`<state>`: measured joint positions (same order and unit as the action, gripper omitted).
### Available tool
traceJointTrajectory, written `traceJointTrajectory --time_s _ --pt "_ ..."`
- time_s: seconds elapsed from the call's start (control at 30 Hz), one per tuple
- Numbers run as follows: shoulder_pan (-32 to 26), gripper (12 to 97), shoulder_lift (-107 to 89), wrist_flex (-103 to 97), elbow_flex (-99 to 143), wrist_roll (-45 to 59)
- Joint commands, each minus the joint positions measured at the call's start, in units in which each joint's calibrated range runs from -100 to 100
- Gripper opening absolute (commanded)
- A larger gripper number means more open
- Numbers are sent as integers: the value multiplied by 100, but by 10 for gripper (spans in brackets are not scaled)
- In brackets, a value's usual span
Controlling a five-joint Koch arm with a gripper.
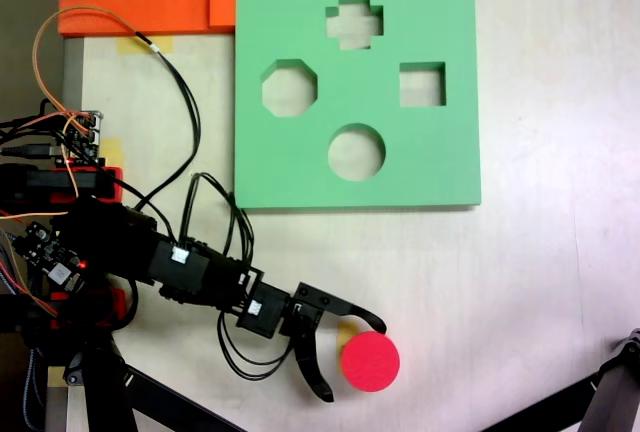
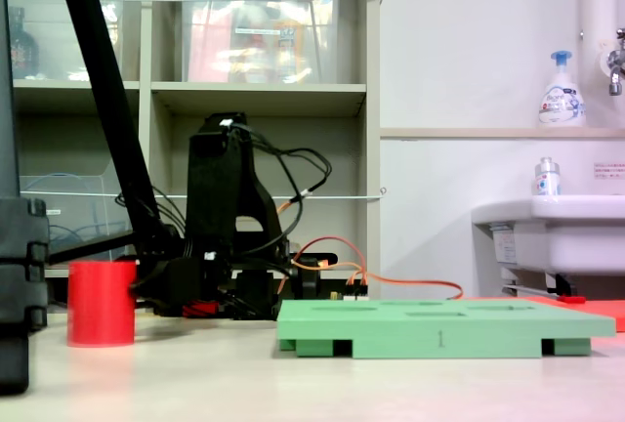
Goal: Put the cylinder block into the corresponding hole
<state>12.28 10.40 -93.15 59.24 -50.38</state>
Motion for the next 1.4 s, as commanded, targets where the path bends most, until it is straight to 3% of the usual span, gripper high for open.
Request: traceJointTrajectory --time_s 0.0,0.1,0.4,0.5,0.6,0.7,1.37 --pt "-10 624 50 -685 -141 -44" --pt "0 482 161 -685 -141 -44" --pt "-29 429 245 -685 -131 -44" --pt "-20 453 245 -685 -131 -44" --pt "0 589 245 -685 -131 -44" --pt "63 634 231 -685 -141 -49" --pt "78 634 1209 -213 -1916 -78"
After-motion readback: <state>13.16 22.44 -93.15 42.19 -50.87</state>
